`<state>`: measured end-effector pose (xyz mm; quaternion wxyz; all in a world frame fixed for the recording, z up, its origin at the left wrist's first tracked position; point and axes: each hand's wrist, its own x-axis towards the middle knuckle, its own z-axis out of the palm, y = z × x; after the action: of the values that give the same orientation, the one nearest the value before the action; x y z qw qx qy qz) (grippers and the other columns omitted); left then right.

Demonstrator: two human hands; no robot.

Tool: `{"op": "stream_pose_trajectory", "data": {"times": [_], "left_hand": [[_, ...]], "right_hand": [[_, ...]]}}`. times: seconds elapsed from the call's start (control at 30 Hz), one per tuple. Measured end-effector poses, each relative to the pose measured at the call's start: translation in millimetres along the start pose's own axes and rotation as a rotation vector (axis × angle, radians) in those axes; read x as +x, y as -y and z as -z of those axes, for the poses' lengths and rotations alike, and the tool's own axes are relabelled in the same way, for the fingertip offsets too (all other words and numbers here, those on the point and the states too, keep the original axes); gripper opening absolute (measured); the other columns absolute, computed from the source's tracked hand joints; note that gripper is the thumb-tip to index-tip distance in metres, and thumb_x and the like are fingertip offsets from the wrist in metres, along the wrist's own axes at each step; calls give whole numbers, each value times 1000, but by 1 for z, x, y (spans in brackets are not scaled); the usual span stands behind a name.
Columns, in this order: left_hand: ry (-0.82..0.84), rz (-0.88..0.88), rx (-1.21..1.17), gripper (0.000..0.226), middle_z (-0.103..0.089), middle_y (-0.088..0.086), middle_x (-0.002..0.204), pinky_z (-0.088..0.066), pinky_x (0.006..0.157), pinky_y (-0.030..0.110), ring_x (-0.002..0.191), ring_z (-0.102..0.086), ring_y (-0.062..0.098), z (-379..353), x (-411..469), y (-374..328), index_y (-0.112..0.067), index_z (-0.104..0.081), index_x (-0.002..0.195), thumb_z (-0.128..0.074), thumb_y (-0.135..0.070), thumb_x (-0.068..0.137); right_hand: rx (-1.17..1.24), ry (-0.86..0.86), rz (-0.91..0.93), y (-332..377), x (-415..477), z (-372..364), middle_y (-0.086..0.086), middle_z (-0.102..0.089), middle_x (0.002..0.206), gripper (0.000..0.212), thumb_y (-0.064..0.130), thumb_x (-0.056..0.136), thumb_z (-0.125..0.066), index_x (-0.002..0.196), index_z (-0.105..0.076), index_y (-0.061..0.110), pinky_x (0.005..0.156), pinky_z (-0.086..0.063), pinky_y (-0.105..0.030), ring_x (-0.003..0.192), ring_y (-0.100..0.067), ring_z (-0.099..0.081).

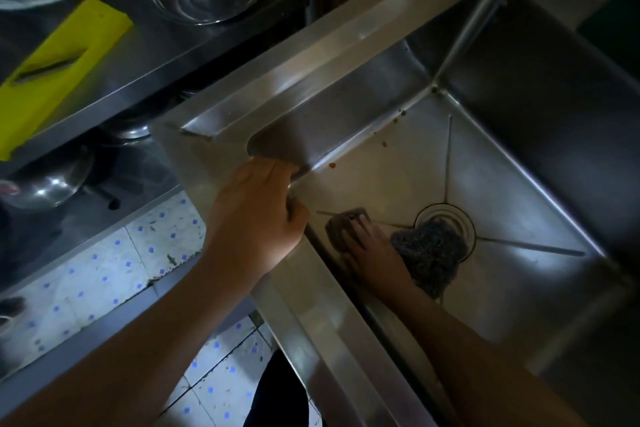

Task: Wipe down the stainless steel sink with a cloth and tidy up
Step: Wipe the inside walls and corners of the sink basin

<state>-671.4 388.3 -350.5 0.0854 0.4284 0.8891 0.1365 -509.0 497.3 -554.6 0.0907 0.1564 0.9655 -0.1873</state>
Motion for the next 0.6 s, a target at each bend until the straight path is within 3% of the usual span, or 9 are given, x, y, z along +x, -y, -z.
{"op": "stream_pose_trajectory", "data": {"times": [0.23, 0.37, 0.47, 0.6], "left_hand": [[16, 6, 50, 26, -57, 5, 84, -34, 70, 25, 83, -53, 24, -1, -1, 1, -11, -59, 97, -62, -13, 72], [0, 3, 72, 25, -59, 6, 87, -32, 70, 24, 84, -54, 25, -3, -1, 3, -11, -60, 99, -57, -17, 75], [23, 4, 80, 21, -59, 6, 89, -38, 71, 29, 86, -54, 25, -4, 0, 3, -11, -59, 97, -57, -18, 78], [24, 1, 78, 18, -57, 5, 91, -37, 71, 28, 89, -52, 23, -6, -1, 4, -12, -57, 95, -57, -16, 78]], "right_hand": [[14, -30, 36, -3, 8, -15, -24, -48, 135, 56, 19, 76, -72, 129, -54, 9, 96, -43, -56, 126, -45, -43], [24, -19, -10, 0, 26, -17, -19, -17, 154, 54, 32, 95, -41, 146, -27, 19, 115, -13, -49, 144, -35, -8], [44, -102, -15, 8, 50, -14, -18, -19, 154, 53, 31, 95, -42, 145, -29, 18, 116, -14, -50, 143, -36, -10], [32, -137, -35, 14, 62, -12, -18, -26, 151, 63, 26, 87, -57, 144, -31, 15, 114, -18, -50, 141, -36, -19]]}}
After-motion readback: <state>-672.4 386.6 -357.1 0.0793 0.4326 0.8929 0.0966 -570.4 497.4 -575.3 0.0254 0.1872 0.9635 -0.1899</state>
